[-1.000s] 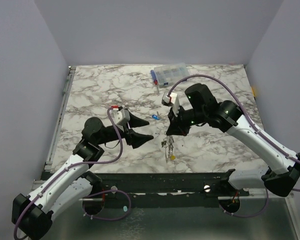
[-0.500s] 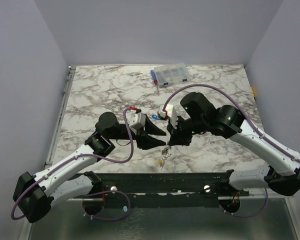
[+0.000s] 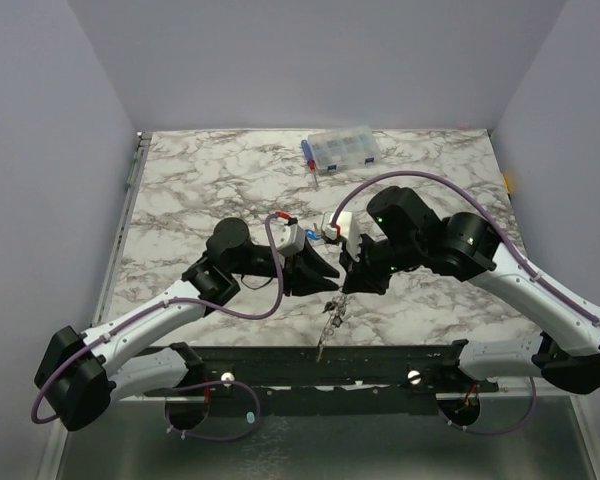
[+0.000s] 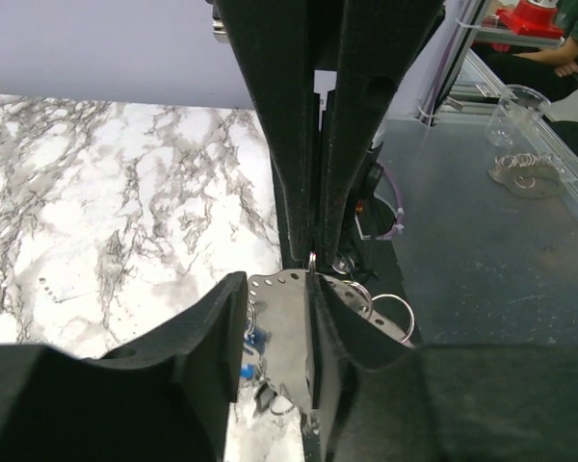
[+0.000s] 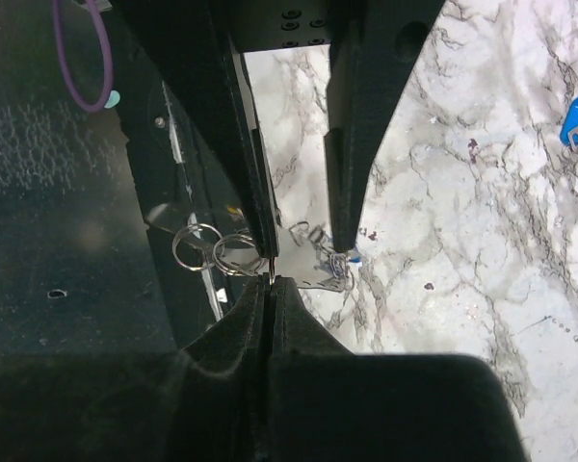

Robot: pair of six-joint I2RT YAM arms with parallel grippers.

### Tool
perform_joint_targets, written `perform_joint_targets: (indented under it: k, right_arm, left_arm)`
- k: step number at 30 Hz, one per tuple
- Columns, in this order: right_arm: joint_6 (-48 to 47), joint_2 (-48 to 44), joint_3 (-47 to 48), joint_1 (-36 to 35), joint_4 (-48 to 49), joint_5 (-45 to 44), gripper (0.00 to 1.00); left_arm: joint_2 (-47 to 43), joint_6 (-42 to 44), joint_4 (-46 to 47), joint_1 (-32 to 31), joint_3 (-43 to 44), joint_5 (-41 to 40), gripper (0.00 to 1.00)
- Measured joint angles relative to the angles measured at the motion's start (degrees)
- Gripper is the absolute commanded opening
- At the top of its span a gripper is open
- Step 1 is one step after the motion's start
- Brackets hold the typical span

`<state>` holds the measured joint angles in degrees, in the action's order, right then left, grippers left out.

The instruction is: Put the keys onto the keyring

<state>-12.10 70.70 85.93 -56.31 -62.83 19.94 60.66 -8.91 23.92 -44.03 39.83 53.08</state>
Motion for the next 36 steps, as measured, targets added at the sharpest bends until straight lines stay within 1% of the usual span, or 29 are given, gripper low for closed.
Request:
perform_joint_targets:
  k: [7,10,12,16,25,29,33,36]
  right_arm:
    - [-0.02,0.0,0.0,-0.22,-0.52,-0.42,0.0]
    - [-0.02,0.0,0.0,-0.35,-0.68,-0.61,0.0]
    - [-0.02,0.0,0.0,-0.37,-0.66,-0.68,0.0]
    - [0.0,0.02,0.0,-0.37,-0.61,-1.29,0.0]
    - [0.02,0.02,0.0,-0.66,-0.61,-2.36,0.0]
    - [0.02,0.04,0.02,-0.7,-0.61,-2.34,0.0]
    - [0.02,0.13,0.04,-0.7,-0.63,-2.32,0.0]
    - [0.02,0.15,0.04,-0.74,-0.63,-2.23,0.0]
  left_arm:
    - [0.63,0.17,0.02,-0.7,0.0,0.68,0.34]
    - [0.7,0.24,0.0,-0.74,0.0,0.74,0.4]
    - [0.7,0.44,0.0,-0.74,0.0,0.74,0.45]
    - [0.68,0.92,-0.02,-1.11,0.0,0.74,0.48]
    - [0.0,1.92,-0.04,-1.2,0.0,1.05,0.39]
    - [0.74,1.95,-0.04,-1.75,0.0,1.11,0.31]
    - [1.36,2.21,-0.07,-2.67,0.0,1.07,0.29]
    - [1.36,2.51,-0.04,-2.99,0.0,1.03,0.15]
